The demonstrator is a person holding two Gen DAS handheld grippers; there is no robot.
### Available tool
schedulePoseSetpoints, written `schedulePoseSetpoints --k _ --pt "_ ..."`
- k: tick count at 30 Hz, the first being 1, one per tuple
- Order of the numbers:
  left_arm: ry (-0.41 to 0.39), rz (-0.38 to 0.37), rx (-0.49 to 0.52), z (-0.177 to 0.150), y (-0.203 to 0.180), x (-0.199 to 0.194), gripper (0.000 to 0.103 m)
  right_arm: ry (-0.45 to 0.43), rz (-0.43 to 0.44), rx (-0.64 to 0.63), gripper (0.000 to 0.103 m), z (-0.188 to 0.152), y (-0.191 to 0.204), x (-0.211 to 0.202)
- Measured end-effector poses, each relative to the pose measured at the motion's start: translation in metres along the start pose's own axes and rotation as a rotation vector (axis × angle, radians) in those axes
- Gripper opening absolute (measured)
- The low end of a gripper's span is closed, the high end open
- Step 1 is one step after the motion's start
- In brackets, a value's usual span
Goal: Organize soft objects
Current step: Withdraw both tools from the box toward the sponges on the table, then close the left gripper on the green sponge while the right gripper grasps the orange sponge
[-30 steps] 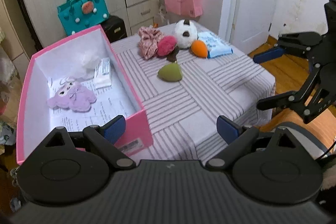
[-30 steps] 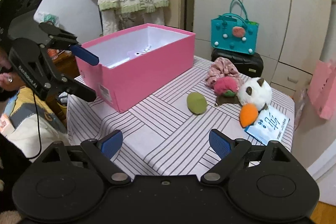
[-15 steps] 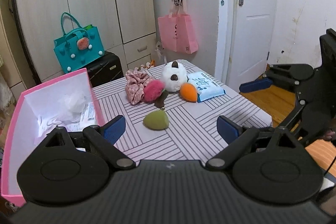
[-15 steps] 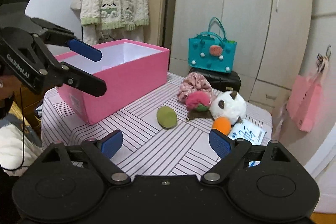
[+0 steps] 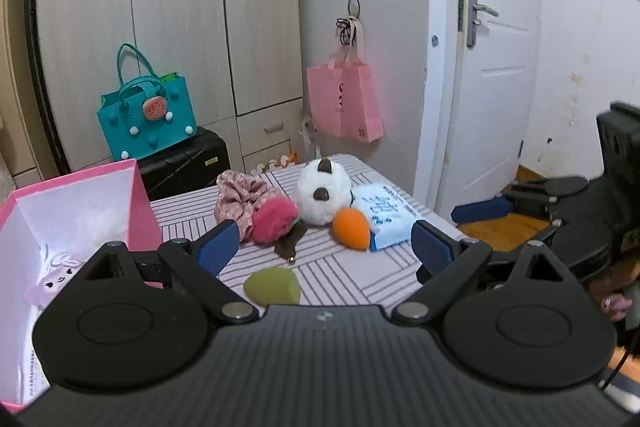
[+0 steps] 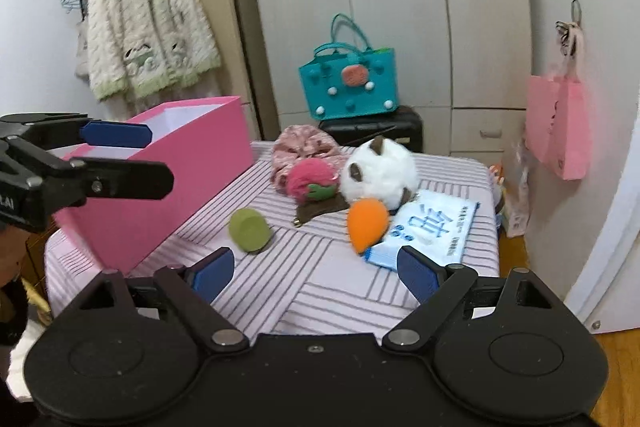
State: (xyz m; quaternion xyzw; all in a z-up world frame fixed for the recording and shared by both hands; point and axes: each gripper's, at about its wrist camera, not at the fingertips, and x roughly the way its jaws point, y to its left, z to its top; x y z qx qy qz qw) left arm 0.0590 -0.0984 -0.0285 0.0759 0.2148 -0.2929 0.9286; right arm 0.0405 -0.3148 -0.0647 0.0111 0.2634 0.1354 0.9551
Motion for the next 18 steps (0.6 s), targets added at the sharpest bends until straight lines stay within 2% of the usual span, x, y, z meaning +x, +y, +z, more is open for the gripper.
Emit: schedulePoseSetpoints --k 2,6,10,15,18 --pt "-0.003 0.007 -0.028 0.000 0.000 0.007 0.092 -0.021 -0.049 -0.018 0.091 -0.002 -0.001 0.006" --pt "0.006 0.066 -0.067 -0.005 0.002 0.026 0.091 -0.079 -0.124 -0.092 0.092 -0.004 -0.001 0.024" --pt "0.025 0.125 -0.090 -0.013 0.004 0.042 0.090 -0.130 -0.054 -0.105 0.092 -0.005 -0.011 0.035" --pt "0.048 0.178 -0.117 -0.015 0.009 0.060 0.087 -0.034 -0.023 -0.075 0.092 0.001 -0.017 0.059" --pt "0.048 0.205 -0.112 -0.017 0.007 0.067 0.082 0.012 -0.045 -0.078 0.092 0.004 -0.018 0.071"
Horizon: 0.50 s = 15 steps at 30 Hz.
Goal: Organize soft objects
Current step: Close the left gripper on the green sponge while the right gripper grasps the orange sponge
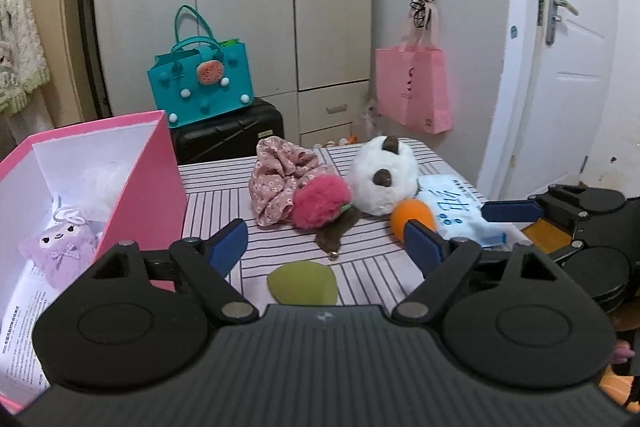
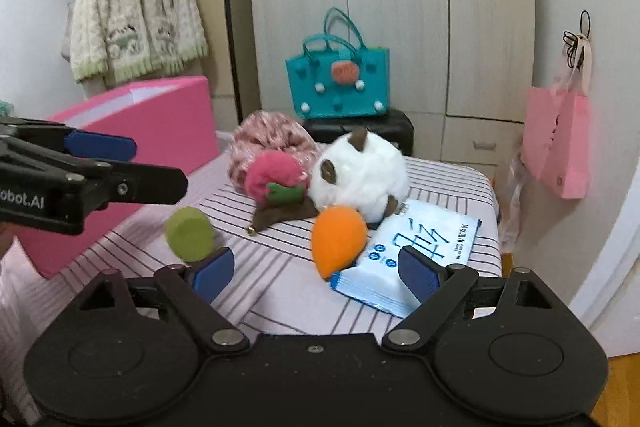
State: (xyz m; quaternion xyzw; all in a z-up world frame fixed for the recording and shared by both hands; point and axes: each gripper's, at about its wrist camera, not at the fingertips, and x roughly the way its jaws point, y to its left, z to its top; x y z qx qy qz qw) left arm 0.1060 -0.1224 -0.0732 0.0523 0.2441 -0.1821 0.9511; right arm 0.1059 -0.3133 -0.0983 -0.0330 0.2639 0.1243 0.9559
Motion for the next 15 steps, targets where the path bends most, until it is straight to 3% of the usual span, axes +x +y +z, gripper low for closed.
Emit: schedulePoseSetpoints --k 3,5,8,11,15 --pt "0.008 0.032 -0.011 -0.003 -0.001 0.008 0.082 0.012 -0.032 -0.056 0.090 0.001 0.003 0.009" --pt "0.013 0.043 -0.014 -0.006 -0.001 0.014 0.082 0.024 -0.036 -0.085 0.081 0.003 0.005 0.015" --pt "0.044 0.035 -0.027 -0.012 0.002 0.024 0.080 0.049 -0.040 -0.113 0.077 0.004 0.008 0.024" --pt "0.073 0.008 -0.046 -0.015 0.007 0.033 0.080 0.071 -0.069 -0.140 0.075 0.004 0.010 0.034" --pt "0.078 0.033 -0.048 -0.017 0.009 0.042 0.075 0.067 -0.080 -0.149 0.074 0.005 0.008 0.041"
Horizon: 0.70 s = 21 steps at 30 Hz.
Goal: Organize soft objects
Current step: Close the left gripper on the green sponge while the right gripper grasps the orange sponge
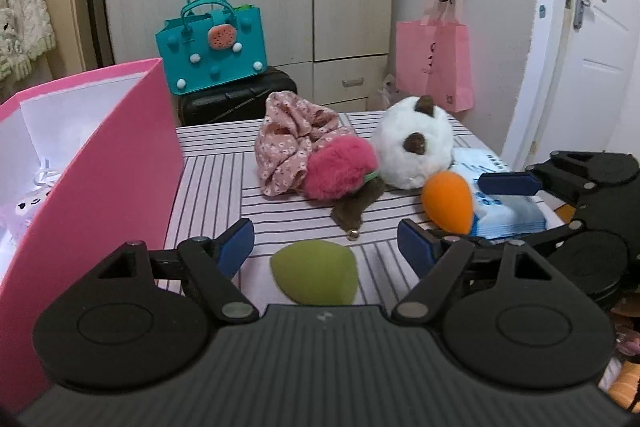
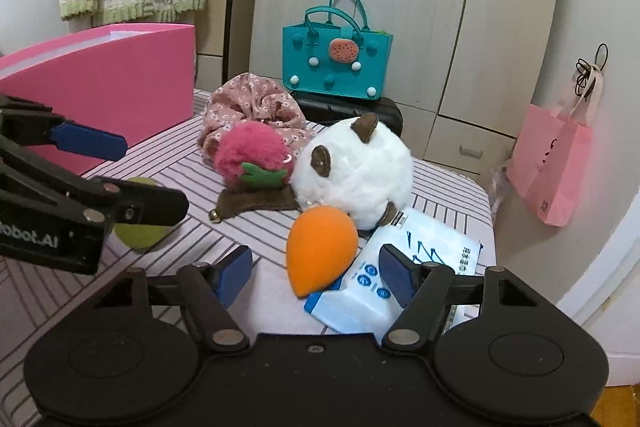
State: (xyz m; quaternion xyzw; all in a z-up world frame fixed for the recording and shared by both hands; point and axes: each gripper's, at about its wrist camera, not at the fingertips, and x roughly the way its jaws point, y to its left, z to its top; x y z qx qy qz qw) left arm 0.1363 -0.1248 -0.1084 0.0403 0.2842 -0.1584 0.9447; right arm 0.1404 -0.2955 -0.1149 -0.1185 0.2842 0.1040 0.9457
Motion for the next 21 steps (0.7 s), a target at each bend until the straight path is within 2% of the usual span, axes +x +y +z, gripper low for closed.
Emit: schedulePoseSetpoints --k 2,4,6,8,12,17,21 --pt "0.024 0.002 -0.009 -0.001 0.002 0.006 0.066 -0.012 0.008 0.030 0.074 0.001 -0.003 0.002" --pt "0.056 0.001 -0.022 -0.002 0.005 0.011 0.065 -0.013 0.003 0.050 0.073 0.001 -0.003 0.004" --pt "0.078 -0.003 -0.032 -0.005 0.008 0.014 0.065 -0.012 -0.009 0.047 0.066 0.002 -0.002 0.004" --pt "0.105 0.001 -0.031 -0.008 0.008 0.014 0.065 -0.008 -0.017 0.038 0.052 0.002 0.000 0.003" --pt "0.112 -0.024 -0.025 -0.014 0.004 0.013 0.064 -0.012 -0.002 0.017 0.043 0.005 0.005 -0.002" --pt "0.090 0.012 -0.031 -0.013 0.004 0.015 0.055 -0.004 0.022 0.085 0.040 0.008 0.001 -0.007" --pt "0.091 0.031 -0.029 -0.014 0.004 0.018 0.054 -0.001 0.029 0.159 0.040 0.006 -0.003 -0.010"
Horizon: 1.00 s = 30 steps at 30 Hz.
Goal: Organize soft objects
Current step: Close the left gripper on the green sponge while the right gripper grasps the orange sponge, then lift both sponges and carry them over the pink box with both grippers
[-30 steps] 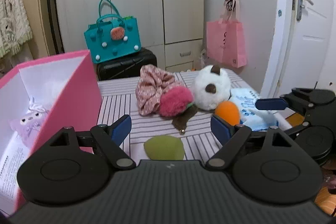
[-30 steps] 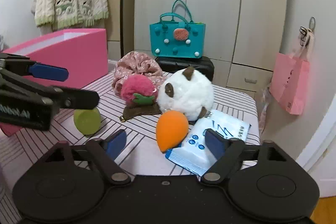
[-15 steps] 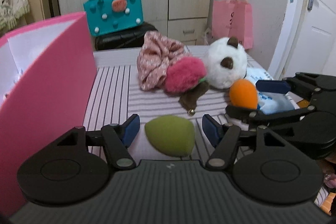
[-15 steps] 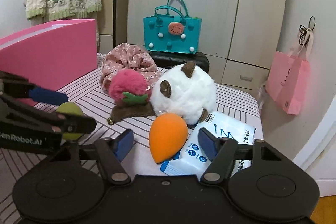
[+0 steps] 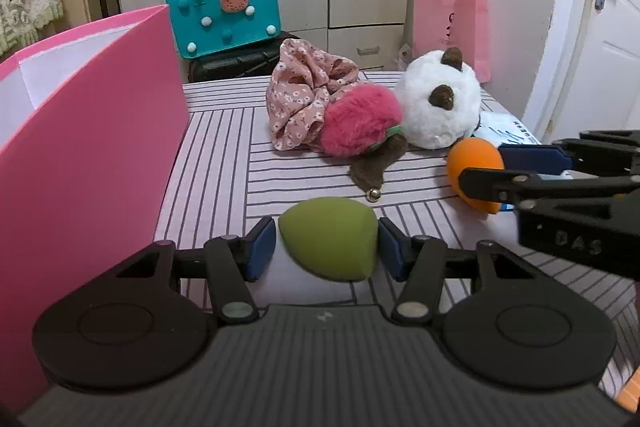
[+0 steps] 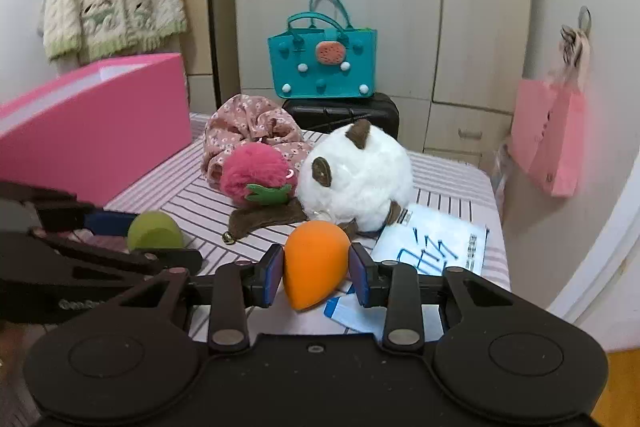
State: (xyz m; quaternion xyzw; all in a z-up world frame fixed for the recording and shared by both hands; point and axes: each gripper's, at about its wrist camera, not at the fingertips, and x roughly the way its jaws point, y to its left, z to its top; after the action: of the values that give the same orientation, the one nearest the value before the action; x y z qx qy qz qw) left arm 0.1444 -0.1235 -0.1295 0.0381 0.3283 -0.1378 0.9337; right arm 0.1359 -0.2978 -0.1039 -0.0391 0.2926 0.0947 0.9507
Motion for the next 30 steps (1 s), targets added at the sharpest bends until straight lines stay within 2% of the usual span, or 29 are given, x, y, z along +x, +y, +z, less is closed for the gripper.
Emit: schedulePoseSetpoints --k 8,16,19,22,30 --pt "-0.012 -0.012 -0.032 0.000 0.004 -0.002 0.046 -0.012 0.035 0.111 0.040 -0.003 -0.001 -0.009" --pt "-0.023 -0.052 -0.035 0.000 0.006 -0.010 0.045 -0.027 0.045 0.165 0.040 -0.008 -0.002 -0.021" --pt "-0.007 -0.082 -0.040 0.001 0.006 -0.014 0.045 -0.028 0.040 0.139 0.040 -0.008 0.002 -0.027" --pt "0.063 -0.112 -0.029 0.001 0.007 -0.019 0.045 -0.022 0.045 0.135 0.040 -0.010 0.004 -0.033" --pt "0.120 -0.253 -0.058 -0.005 0.010 -0.039 0.045 -0.020 0.095 0.129 0.040 -0.017 0.005 -0.049"
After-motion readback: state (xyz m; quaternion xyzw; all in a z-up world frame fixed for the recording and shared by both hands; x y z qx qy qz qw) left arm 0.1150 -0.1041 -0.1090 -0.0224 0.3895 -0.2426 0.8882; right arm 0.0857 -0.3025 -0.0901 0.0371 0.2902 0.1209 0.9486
